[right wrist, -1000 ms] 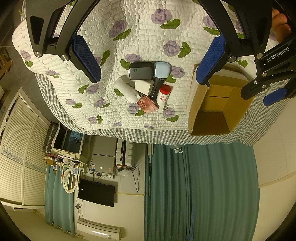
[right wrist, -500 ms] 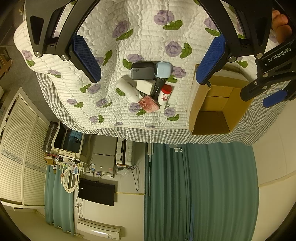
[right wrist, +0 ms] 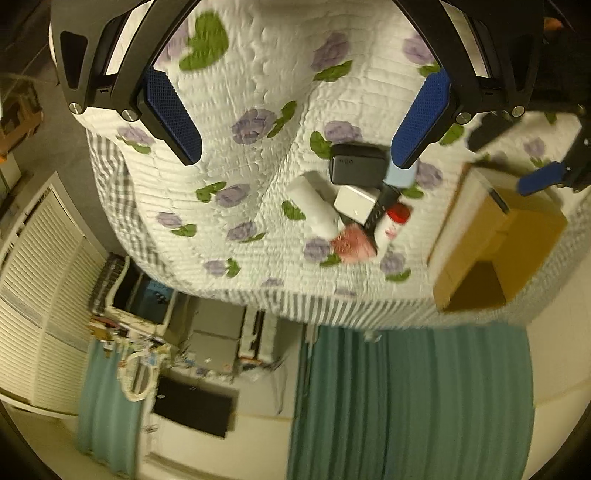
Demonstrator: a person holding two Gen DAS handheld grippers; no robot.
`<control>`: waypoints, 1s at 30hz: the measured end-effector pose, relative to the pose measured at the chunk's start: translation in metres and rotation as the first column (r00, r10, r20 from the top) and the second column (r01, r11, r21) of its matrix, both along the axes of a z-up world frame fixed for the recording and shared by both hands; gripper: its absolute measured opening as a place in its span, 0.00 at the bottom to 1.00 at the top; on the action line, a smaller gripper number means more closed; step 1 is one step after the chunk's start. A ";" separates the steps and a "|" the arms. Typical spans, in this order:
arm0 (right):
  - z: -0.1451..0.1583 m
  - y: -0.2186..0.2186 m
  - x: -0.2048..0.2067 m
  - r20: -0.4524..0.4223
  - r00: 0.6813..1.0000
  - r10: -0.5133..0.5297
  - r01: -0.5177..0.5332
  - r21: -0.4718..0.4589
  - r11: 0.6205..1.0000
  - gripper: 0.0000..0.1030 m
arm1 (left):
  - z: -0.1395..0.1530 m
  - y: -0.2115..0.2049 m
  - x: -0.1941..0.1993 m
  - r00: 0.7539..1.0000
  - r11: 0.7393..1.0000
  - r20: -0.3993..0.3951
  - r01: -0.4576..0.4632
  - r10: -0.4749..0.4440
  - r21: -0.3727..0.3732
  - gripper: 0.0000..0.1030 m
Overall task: Organize rigid objects
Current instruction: 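Grasp the light-blue earbud case with the left tool while the right tool approaches the grey power bank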
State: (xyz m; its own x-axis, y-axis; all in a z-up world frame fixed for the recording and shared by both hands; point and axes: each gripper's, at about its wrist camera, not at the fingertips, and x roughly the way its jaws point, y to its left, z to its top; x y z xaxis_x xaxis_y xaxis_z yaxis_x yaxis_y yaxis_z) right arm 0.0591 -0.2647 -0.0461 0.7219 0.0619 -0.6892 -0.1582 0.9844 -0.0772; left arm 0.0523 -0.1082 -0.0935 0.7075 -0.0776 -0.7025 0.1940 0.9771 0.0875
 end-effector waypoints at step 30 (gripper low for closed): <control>-0.065 0.006 0.096 -0.254 0.955 0.153 -0.150 0.030 0.988 1.00 | -0.070 0.002 0.066 0.984 0.992 -0.134 -0.124 0.119 -0.032 0.49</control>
State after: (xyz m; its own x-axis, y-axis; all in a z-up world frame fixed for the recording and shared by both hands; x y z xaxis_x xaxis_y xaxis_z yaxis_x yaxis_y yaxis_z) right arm 0.1549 -0.2589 -0.1116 0.5037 0.1647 -0.8480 -0.3185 0.9479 -0.0051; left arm 0.1186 -0.1067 -0.1634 0.6148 -0.0267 -0.7882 0.0809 0.9963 0.0294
